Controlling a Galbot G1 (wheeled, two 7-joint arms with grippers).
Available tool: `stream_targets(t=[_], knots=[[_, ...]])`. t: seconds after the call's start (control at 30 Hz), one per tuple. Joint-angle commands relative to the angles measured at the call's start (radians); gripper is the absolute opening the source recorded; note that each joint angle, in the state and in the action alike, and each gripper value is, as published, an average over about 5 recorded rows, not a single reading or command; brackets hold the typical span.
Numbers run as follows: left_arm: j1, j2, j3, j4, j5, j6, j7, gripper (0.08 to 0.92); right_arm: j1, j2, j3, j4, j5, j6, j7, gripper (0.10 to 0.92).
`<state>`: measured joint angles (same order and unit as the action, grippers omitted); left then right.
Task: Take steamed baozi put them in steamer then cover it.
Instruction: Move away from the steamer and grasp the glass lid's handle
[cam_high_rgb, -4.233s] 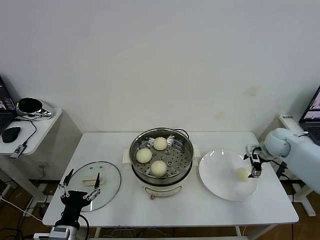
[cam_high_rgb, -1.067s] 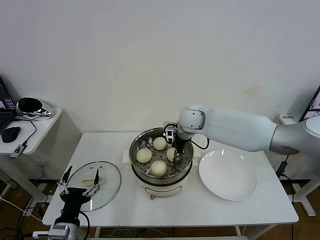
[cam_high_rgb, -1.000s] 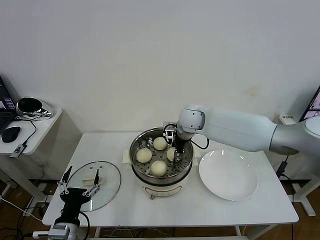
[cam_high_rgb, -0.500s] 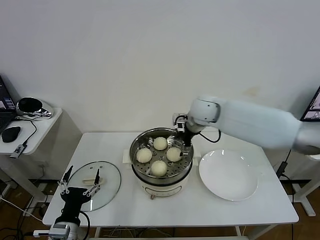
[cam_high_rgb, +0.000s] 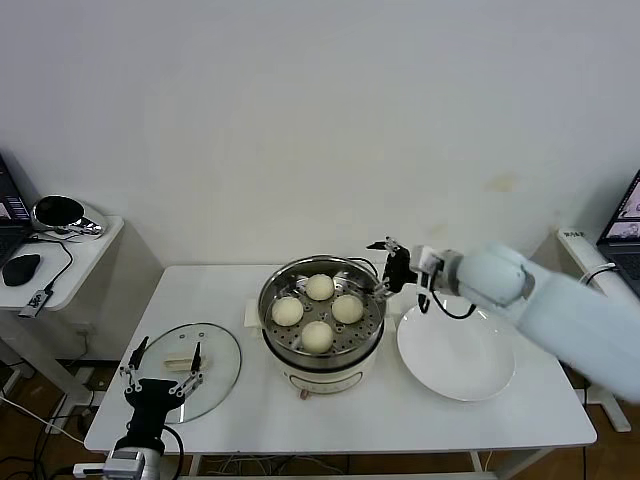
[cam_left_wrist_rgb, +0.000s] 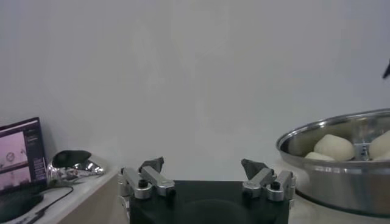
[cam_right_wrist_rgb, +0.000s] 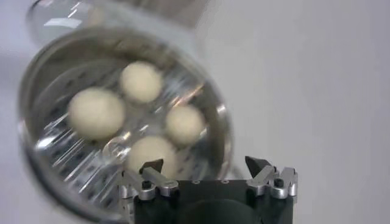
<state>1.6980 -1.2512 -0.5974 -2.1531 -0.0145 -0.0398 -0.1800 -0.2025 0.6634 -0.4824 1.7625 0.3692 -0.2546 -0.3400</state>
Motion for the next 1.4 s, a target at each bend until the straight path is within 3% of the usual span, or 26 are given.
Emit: stream_targets(t=[0.03,0.17,0.33,0.63,0.83,1.4], knots=[[0.01,-0.031,0.011,0.024,0.069,-0.02,-0.012,0.823,-1.111,0.384,1.124,0.111,-0.25,0.503,0.198,0.823],[0.022,-0.041,0.016,0.059,0.211,-0.014,-0.044,0.823,-1.179,0.56,1.276,0.116,-0.278,0.584,0.16,0.823],[0.026,-0.023,-0.004,0.118,0.494,0.022,-0.067,0.823,-1.225,0.672,1.394,0.144,-0.261,0.592,0.157,0.823],[-0.019,0.092,-0.098,0.274,0.963,0.03,-0.043,0.823,-1.271,0.697,1.477,0.151,-0.199,0.519,0.208,0.823],[-0.08,0.141,-0.086,0.413,1.207,0.012,-0.015,0.823,-1.291,0.701,1.492,0.144,-0.196,0.498,0.221,0.823],[-0.34,0.164,0.037,0.632,1.301,0.011,0.011,0.823,-1.329,0.725,1.521,0.142,-0.205,0.519,0.218,0.823]])
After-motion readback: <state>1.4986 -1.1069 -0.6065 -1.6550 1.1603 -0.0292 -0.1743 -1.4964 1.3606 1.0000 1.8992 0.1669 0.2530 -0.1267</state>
